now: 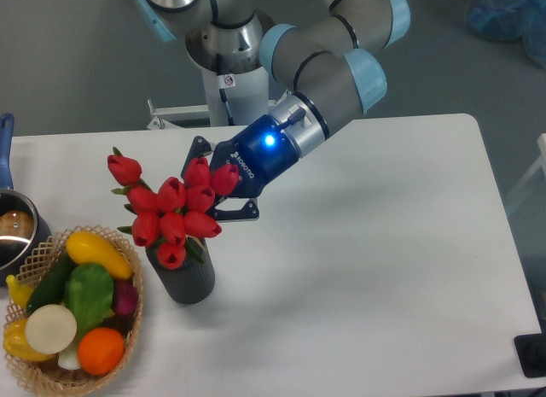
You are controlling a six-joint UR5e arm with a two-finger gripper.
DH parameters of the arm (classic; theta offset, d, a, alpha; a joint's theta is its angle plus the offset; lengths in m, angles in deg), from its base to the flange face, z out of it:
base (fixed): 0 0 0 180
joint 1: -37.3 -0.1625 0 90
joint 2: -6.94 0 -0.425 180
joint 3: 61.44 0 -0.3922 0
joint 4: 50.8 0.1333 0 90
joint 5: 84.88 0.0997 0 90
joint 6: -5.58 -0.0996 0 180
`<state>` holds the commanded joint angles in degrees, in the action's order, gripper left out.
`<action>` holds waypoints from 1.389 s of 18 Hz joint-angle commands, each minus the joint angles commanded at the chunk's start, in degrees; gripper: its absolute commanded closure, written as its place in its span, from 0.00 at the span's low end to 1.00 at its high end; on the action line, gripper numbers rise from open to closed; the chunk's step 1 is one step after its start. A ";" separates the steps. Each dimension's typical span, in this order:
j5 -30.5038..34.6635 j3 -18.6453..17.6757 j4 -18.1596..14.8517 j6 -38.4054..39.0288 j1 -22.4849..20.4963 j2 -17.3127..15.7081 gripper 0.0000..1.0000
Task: Insert the flowers into the vase
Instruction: 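Lower the tulip stems down into the grey vase opening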
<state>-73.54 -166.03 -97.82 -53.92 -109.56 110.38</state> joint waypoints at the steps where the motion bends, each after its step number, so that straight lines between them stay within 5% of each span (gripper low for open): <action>1: 0.09 -0.26 0.18 -0.18 0.26 0.09 0.84; 21: 4.83 -3.69 0.79 -6.68 2.64 4.05 0.76; 25: 4.92 -4.04 0.79 -6.68 2.64 4.05 0.65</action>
<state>-68.62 -170.07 -97.03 -60.60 -106.93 114.43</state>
